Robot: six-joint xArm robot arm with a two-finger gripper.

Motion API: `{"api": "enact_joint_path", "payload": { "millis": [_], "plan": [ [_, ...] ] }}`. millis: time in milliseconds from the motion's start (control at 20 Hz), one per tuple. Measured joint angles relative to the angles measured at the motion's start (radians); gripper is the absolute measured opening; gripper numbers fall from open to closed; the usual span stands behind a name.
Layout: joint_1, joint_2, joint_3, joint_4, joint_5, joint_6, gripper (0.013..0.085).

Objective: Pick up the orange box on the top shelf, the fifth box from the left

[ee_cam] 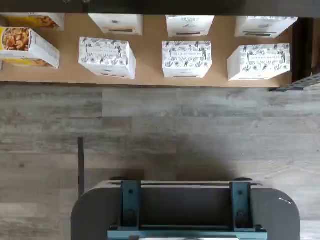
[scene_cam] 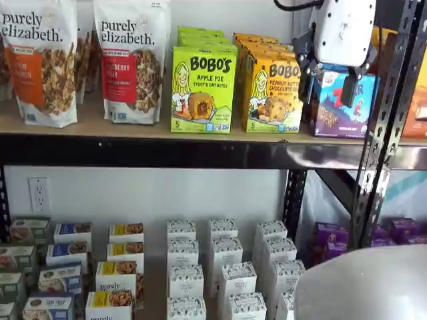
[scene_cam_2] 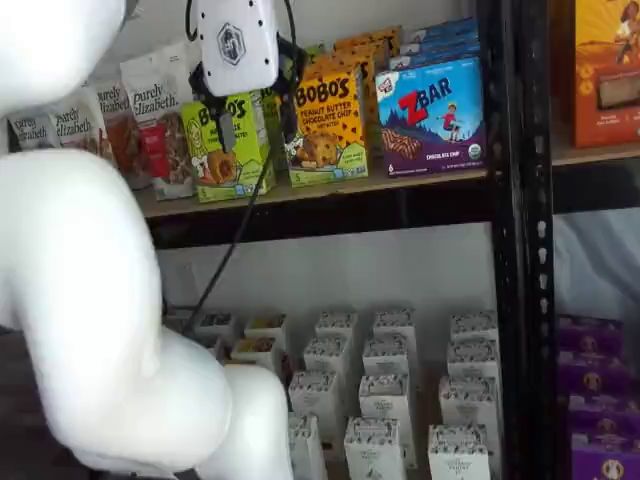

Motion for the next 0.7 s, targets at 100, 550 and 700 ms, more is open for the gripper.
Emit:
{"api": "enact_joint_path", "payload": {
  "millis": [100, 550, 700],
  "plan": [
    [0.007, -0.002, 0.002, -0.009, -0.004, 0.003, 0.085],
    [0.022, 0.005, 0.003, -0.025, -0.016, 0.012, 0.085],
    [0.035, 0.018, 0.0, -0.028, -0.039, 0.024, 0.085]
  ]
}}
